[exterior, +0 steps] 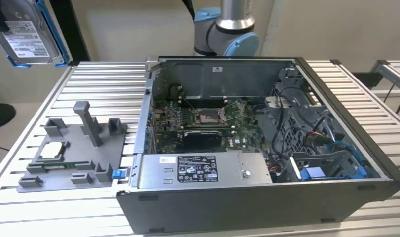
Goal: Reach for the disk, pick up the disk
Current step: 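Pick up the disk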
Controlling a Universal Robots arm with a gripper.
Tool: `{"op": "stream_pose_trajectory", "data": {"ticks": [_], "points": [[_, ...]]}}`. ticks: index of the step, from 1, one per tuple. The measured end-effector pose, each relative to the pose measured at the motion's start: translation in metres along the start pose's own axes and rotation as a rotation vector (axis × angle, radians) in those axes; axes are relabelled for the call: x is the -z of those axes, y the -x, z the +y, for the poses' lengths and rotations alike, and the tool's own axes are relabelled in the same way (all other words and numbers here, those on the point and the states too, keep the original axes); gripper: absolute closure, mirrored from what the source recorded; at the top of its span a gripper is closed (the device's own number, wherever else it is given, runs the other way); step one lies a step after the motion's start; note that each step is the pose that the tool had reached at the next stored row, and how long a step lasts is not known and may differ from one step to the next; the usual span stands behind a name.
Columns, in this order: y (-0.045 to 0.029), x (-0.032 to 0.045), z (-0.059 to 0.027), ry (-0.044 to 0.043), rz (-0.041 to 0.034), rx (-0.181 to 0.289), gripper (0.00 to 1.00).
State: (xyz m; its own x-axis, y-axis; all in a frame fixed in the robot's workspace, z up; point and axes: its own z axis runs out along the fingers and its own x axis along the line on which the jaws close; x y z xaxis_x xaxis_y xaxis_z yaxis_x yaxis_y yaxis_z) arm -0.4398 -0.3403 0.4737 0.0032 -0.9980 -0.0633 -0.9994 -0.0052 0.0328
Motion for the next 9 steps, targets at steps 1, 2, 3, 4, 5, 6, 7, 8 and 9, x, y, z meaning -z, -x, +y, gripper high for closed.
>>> {"op": "stream_pose_trajectory", "data": {"ticks": [1,2,3,4,5,6,7,8,9], "points": [[0.0000,0.0001,-0.0017,0.0000,0.0000,0.000,1.00],[0.0000,0.0001,-0.0033,0.0001,0.0000,0.000,1.00],[0.0000,0.0002,-0.0050,0.0000,0.0000,0.000,1.00],[0.0000,0.0002,-0.0069,0.0001,0.0000,0.000,1.00],[0.0000,0.0003,-0.0087,0.0001,0.0000,0.000,1.00],[0.0000,0.0004,-0.0106,0.0001,0.0000,0.000,1.00],[0.0000,0.0005,-0.0124,0.0002,0.0001,0.000,1.00],[0.0000,0.0005,-0.0143,0.0001,0.0000,0.000,1.00],[-0.0001,0.0005,-0.0161,0.0001,0.0000,0.000,1.00]]}}
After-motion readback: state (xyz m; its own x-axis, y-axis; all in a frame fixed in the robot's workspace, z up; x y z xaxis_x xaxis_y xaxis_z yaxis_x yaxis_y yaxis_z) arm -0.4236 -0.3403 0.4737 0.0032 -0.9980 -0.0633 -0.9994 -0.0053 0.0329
